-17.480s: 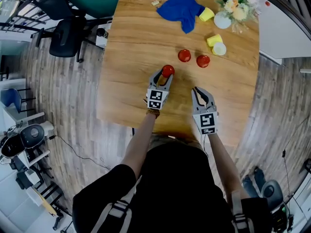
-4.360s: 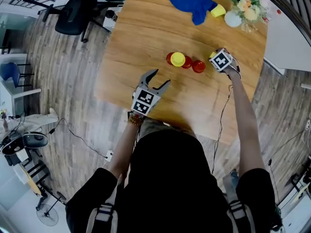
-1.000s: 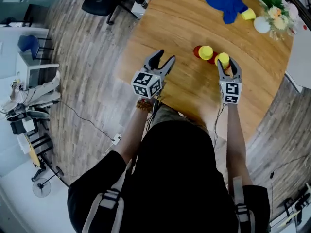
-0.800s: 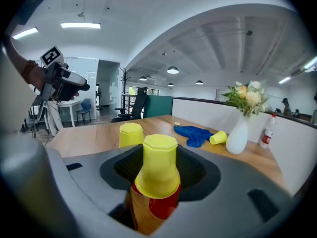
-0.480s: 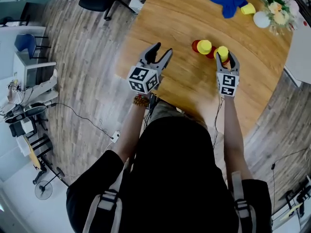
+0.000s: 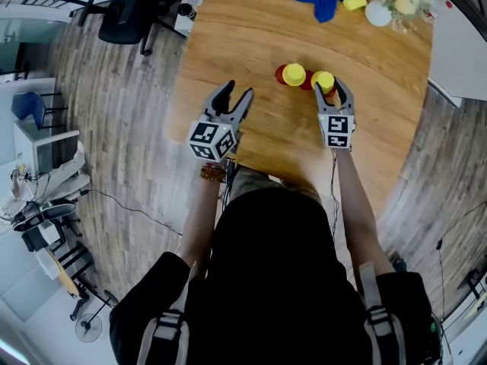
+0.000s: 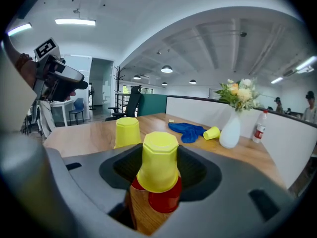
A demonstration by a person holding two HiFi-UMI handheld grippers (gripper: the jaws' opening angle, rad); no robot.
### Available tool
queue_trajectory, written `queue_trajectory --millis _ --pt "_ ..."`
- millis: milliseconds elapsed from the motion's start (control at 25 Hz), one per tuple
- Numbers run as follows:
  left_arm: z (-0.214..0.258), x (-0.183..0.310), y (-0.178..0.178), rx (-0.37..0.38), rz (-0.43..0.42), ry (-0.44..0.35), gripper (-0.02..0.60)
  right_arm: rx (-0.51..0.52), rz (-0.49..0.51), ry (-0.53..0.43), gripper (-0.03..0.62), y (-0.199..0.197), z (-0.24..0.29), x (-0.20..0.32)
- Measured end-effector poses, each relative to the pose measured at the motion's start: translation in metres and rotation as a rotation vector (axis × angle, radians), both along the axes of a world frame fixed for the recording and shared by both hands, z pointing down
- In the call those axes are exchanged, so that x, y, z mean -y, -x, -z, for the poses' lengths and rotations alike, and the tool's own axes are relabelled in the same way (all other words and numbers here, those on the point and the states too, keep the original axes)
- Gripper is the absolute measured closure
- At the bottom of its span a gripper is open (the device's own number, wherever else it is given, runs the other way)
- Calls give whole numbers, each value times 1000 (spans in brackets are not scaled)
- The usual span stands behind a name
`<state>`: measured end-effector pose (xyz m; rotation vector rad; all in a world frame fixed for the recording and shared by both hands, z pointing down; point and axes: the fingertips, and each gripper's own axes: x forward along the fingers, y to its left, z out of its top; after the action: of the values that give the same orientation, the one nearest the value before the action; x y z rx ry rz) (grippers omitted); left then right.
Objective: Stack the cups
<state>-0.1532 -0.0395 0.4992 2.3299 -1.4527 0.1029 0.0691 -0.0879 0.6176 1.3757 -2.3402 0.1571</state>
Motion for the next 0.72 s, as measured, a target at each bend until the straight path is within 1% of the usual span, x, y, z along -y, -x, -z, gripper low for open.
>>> queue_trajectory --millis 120,440,480,560,640,720 --pt "-1 1 -9 -2 -22 5 341 10 -14 -3 364 -2 0 -2" --pt "-12 1 -40 -5 -87 18 341 2 25 4 362 4 -2 -1" --pt "-14 1 -44 -8 -95 22 341 0 36 5 331 4 -1 -3" --pt "-17 0 -50 -13 -109 27 341 13 54 -2 308 5 5 -9" --pt "-18 -2 -51 -16 -116 30 341 46 52 -38 298 3 22 -15" --pt "-20 -4 -50 -25 -116 37 341 97 26 -106 298 -8 48 -20"
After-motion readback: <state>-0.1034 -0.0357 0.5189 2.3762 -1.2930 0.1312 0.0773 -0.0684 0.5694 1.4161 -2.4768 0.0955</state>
